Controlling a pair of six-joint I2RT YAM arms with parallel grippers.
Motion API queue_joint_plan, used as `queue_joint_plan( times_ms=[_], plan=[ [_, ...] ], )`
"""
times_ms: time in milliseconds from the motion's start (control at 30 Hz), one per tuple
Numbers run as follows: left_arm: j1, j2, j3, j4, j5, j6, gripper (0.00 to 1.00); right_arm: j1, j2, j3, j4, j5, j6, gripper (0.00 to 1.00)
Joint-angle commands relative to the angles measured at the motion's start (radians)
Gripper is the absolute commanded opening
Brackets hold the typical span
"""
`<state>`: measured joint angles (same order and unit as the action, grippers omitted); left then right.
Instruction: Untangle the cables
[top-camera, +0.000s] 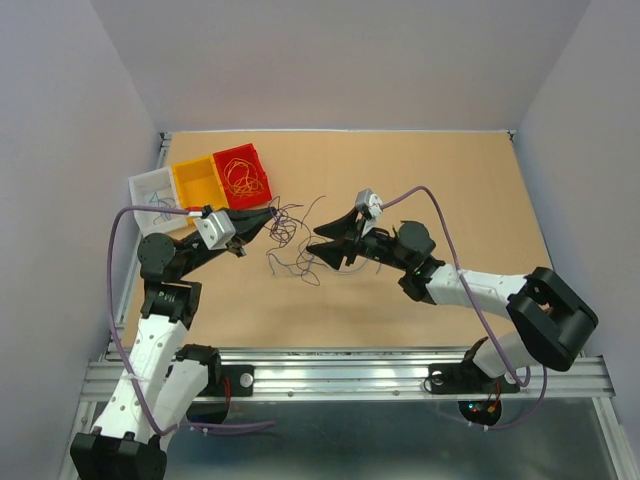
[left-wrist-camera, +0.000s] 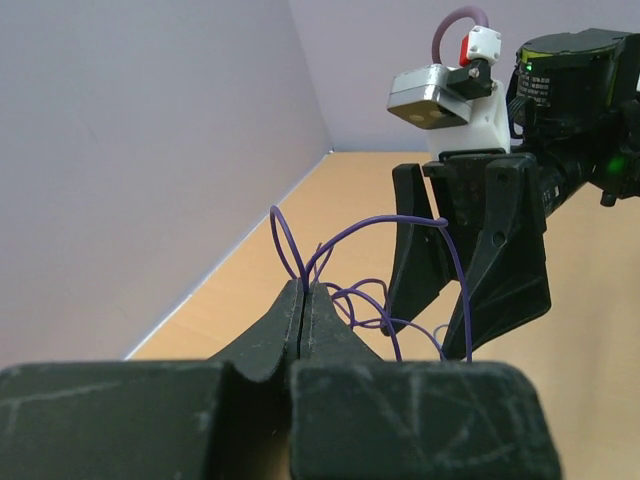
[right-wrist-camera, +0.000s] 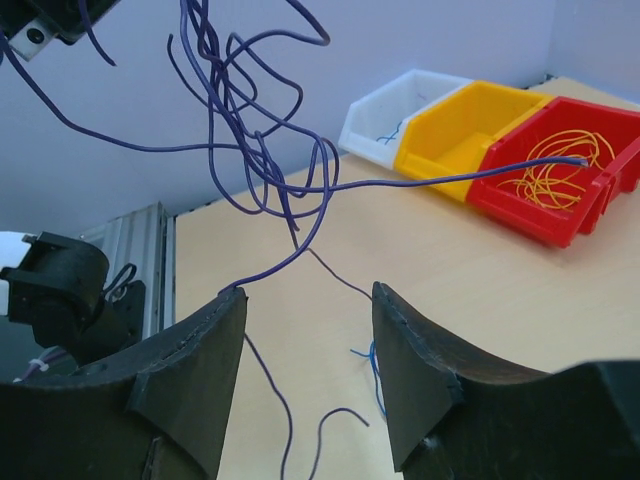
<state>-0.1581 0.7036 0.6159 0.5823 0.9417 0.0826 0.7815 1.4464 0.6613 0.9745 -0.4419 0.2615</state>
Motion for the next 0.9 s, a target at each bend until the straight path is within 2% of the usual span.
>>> queue_joint_plan(
  times_ms=[0, 267, 367, 433, 533, 800, 867],
  plan=[
    [-0.008, -0.013, 0.004, 0.033, 0.006, 0.02, 0.0, 0.009, -0.035, -0.017, 0.056, 0.022, 0.008, 0.59],
    [-0.009, -0.003, 0.005, 0.033, 0.002, 0.022, 0.0, 0.01, -0.012, 0.008, 0.058, -0.001, 0.03, 0.59],
    [-0.009, -0.007, 0.002, 0.024, -0.091, 0.032, 0.0, 0.01, -0.018, 0.003, 0.058, 0.002, 0.031, 0.59],
    [-0.009, -0.01, 0.002, 0.021, -0.223, 0.037, 0.0, 0.01, -0.034, -0.009, 0.058, 0.014, 0.033, 0.59],
    [-0.009, -0.019, -0.008, 0.021, -0.276, 0.052, 0.0, 0.01, -0.052, -0.025, 0.058, 0.029, 0.035, 0.59],
    [-0.011, -0.007, -0.002, 0.022, -0.086, 0.034, 0.0, 0.01, -0.038, -0.012, 0.058, 0.055, 0.039, 0.63],
    [-0.011, -0.007, -0.004, 0.022, -0.075, 0.032, 0.0, 0.009, -0.031, -0.005, 0.056, 0.071, 0.042, 0.64]
  ],
)
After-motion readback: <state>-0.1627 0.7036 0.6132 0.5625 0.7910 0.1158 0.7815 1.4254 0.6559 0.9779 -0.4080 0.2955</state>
